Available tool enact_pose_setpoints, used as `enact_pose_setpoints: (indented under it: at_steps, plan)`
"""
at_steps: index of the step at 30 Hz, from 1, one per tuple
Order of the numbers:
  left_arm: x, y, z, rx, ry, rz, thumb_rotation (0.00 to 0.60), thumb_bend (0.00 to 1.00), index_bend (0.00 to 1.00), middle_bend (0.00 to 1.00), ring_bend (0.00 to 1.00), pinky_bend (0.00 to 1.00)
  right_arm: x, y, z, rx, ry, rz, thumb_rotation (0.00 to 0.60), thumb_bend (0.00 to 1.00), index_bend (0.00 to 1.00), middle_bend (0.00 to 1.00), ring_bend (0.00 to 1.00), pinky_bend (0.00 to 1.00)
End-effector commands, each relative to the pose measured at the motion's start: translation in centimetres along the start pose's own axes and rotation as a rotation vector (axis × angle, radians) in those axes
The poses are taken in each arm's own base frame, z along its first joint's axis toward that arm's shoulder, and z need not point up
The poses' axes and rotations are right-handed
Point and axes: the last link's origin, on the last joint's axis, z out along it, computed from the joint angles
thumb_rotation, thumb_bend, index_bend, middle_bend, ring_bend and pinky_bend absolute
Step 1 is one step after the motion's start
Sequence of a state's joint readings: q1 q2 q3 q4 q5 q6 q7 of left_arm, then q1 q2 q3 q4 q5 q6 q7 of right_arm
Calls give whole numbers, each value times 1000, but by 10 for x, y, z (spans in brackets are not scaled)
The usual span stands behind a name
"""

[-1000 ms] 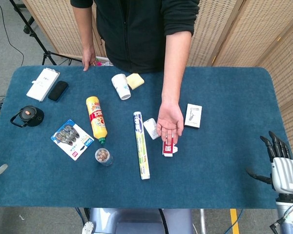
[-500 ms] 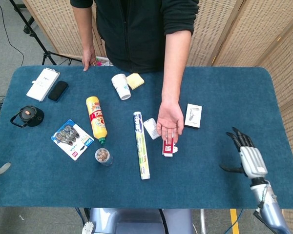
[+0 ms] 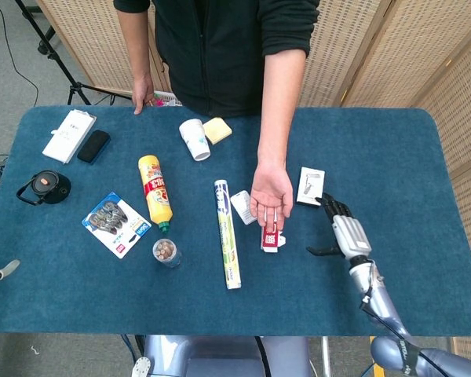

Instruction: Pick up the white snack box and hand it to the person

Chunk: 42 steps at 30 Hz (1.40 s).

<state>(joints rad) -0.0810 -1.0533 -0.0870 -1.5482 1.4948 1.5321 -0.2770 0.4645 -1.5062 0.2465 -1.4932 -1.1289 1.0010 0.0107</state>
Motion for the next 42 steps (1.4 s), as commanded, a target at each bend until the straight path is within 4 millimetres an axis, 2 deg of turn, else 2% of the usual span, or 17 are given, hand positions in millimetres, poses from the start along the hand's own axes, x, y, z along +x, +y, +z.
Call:
enact_pose_setpoints:
  at_steps: [1, 6, 10, 13, 26, 31, 35, 42]
  plan:
    - [-1, -1, 2, 6, -6, 3, 600, 0, 0, 0, 0, 17, -12, -8, 14, -5, -15, -8, 600, 0, 30, 0, 0, 0]
    - [-3, -3, 5, 20, -10, 7, 600, 0, 0, 0, 0, 17, -19, -25, 32, -10, -2, 17, 600, 0, 29, 0, 0, 0]
    - [-3, -5, 7, 30, -15, 5, 600, 0, 0, 0, 0, 17, -15, -45, 54, -17, 28, 16, 600, 0, 29, 0, 0, 0]
    - [-4, -5, 8, 31, -18, 5, 600, 0, 0, 0, 0, 17, -15, -50, 60, -33, 27, 27, 600, 0, 29, 0, 0, 0]
    - [-5, -7, 9, 39, -23, 8, 600, 0, 0, 0, 0, 17, -34, -73, 67, -57, 26, 30, 600, 0, 29, 0, 0, 0]
    - [-5, -8, 10, 47, -27, 9, 600, 0, 0, 0, 0, 17, -34, -83, 68, -31, 42, 45, 600, 0, 29, 0, 0, 0]
    - [-5, -8, 11, 47, -28, 10, 600, 0, 0, 0, 0, 17, -36, -86, 66, -27, 39, 36, 600, 0, 29, 0, 0, 0]
    - [-6, -8, 11, 48, -33, 14, 600, 0, 0, 0, 0, 17, -50, -90, 60, -22, 24, -28, 600, 0, 20, 0, 0, 0]
